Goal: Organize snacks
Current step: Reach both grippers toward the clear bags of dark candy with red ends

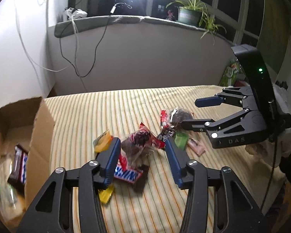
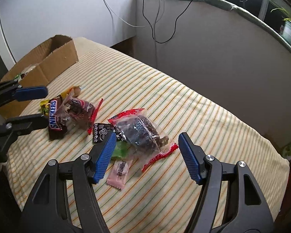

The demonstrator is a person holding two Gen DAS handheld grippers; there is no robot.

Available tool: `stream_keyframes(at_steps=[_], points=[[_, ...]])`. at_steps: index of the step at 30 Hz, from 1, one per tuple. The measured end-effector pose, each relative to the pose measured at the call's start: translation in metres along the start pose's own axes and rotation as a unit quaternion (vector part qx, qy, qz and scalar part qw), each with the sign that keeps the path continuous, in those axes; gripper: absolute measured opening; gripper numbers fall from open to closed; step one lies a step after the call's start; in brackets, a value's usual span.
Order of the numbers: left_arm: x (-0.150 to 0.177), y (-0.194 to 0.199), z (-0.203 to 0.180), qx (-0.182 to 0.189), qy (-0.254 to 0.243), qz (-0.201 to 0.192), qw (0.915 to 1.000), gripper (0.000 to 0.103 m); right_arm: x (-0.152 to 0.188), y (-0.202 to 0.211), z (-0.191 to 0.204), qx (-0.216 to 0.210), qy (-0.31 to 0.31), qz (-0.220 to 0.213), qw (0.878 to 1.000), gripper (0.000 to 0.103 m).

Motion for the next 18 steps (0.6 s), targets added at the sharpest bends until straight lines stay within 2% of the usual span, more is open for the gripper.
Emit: stream_keyframes(at_steps=[7,14,18], points=[[-0.005,-0.024,-0.001,0.007,-0.014,0.017,0.9997,0.042,-0.003,-0.016,-0.001,-0.013,0.012,0.004,1.000,0.069],[0.001,-0.038,0.002,-0.013,-0.034,0.038,0.9986,0.042,-0.005,-0.029,0.004,-0.024,0.022,0.013,0.999,0.069],[0.004,-0.045,0.002,-0.013,-0.034,0.046,0.9983,0.042,-0.004,-0.032,0.005,-0.027,0.019,0.017,0.999,0.059]])
Point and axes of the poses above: each gripper's, at about its wrist camera, not at the fingertips, and y roughly against the way its jaws point, z to its left, x to its underside, the point moved 5 cm from there along -y, roughly the way its jaws point, and after that the axes turned 8 degrees about y, right-handed, at the moved point
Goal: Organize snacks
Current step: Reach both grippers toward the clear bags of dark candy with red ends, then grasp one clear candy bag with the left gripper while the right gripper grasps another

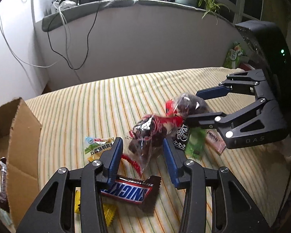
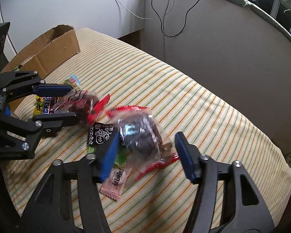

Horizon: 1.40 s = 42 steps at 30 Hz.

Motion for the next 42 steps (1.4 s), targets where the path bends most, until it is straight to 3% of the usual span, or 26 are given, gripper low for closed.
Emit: stream_keyframes(at_steps=[5,8,13,18,20,21,22,23,27,32,33,34,42], points=[[-0.004,-0.005,-0.002,0.003,0.001,0.000,1.0000,0.037,0.002,-0.002,0.000,0.000,-0.002,0.002,1.000,0.058],[-0.004,-0.009,0.001,0.006,0.010,0.001,0.9999,0.033,0.002,-0.003,0.000,-0.001,-0.002,0.006,1.000,0.045],[-0.004,-0.007,0.007,0.010,0.022,-0.006,0.9997,0.022,0.001,-0.003,0.001,0.001,-0.007,0.001,1.000,0.042],[-0.003,-0.007,0.008,0.010,0.023,-0.007,0.9997,0.020,0.004,0.003,-0.003,0.000,-0.017,-0.004,1.000,0.041],[-0.004,-0.009,0.007,0.009,0.022,-0.005,0.9997,0.024,0.006,0.005,-0.003,0.000,-0.017,-0.001,1.000,0.041],[-0.004,-0.011,0.008,0.009,0.023,0.000,0.9997,0.032,0.006,0.006,-0.003,0.001,-0.017,0.000,1.000,0.041],[-0.005,-0.013,0.008,0.005,0.023,0.004,0.9997,0.047,0.007,0.006,-0.004,0.000,-0.019,0.001,1.000,0.041],[-0.006,-0.015,0.008,0.000,0.025,0.004,0.9997,0.053,0.007,0.006,-0.005,-0.001,-0.021,0.002,1.000,0.041],[-0.011,-0.023,0.004,0.004,0.021,0.008,0.9997,0.057,0.008,0.006,-0.007,-0.002,-0.026,0.001,1.000,0.041],[-0.018,-0.031,0.004,0.026,0.030,0.017,0.9991,0.050,0.010,0.006,-0.014,0.004,-0.033,0.000,0.999,0.041],[-0.018,-0.031,0.003,0.028,0.029,0.017,0.9990,0.044,0.011,0.006,-0.015,0.003,-0.035,0.000,0.999,0.041],[-0.018,-0.031,0.002,0.030,0.028,0.017,0.9990,0.032,0.011,0.006,-0.017,0.003,-0.037,0.000,0.999,0.041],[-0.015,-0.017,0.001,0.040,0.047,0.007,0.9981,0.030,0.015,0.013,-0.019,0.013,-0.048,-0.004,0.999,0.041]])
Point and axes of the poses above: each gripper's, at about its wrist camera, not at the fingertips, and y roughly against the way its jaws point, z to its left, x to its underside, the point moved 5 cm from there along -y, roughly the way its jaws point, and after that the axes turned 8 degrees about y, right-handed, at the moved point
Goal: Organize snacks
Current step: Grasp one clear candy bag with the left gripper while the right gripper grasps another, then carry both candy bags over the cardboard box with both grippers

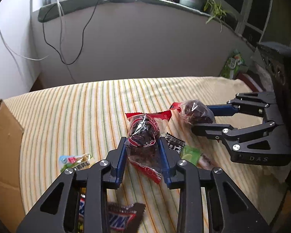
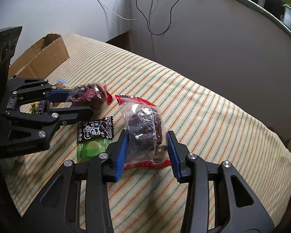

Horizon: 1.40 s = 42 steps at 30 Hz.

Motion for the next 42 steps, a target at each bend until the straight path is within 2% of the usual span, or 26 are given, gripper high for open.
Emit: stream_keyframes(at_steps=[9,18,31,42], points=[[-0.002,0.052,0.000,0.000,0.005,-0.049,0.9988,0.030,-0.004,0.028,0.005,0.010,-0.008,-0.019,1.000,0.041],[0.006,0.105,0.006,-0.001,0.015,-0.094,0.9955,0.030,-0.022,0.071,0.031,0.017,0.004,-0.050,0.999,0.041],[0.026,0.167,0.064,-0.042,0.049,-0.140,0.9881,0.030,-0.067,0.084,0.098,0.007,0.040,-0.077,0.996,0.041],[0.043,0.195,0.127,-0.091,0.085,-0.158,0.9795,0.030,-0.120,0.058,0.152,-0.018,0.065,-0.084,0.994,0.041]])
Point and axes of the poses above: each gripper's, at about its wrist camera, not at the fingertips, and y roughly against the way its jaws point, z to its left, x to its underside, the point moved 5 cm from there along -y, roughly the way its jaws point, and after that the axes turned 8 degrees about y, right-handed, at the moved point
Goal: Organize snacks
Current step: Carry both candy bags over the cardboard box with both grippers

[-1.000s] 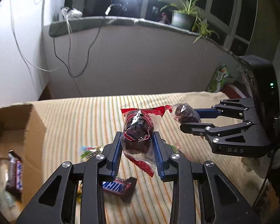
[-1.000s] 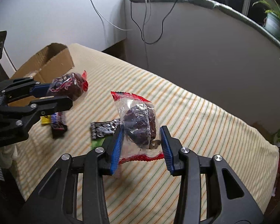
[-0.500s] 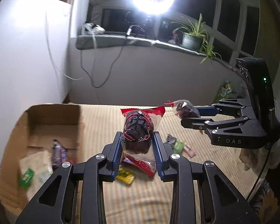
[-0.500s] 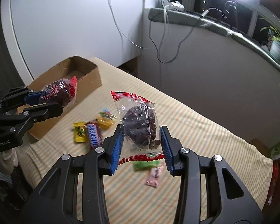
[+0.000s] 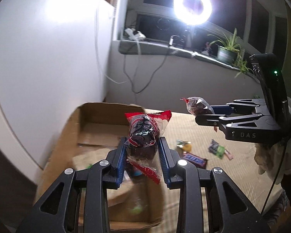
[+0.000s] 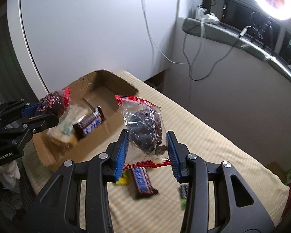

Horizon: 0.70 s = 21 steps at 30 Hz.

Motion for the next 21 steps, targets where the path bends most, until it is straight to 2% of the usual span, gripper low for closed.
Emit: stream_keyframes(at_steps=[11,21], points=[[0.005,0.006,0.047,-0.028,0.030,-0.001,0.9992,0.030,-0.040,-0.050,0.037,-0.018,0.018,0.014,1.000,0.041],[0.009,0.000,0.054,-0.033,0.034,0.008,0.9988,0.030,-0.053,-0.087,0.053,-0.033,0.019,0.034,0.999,0.041]])
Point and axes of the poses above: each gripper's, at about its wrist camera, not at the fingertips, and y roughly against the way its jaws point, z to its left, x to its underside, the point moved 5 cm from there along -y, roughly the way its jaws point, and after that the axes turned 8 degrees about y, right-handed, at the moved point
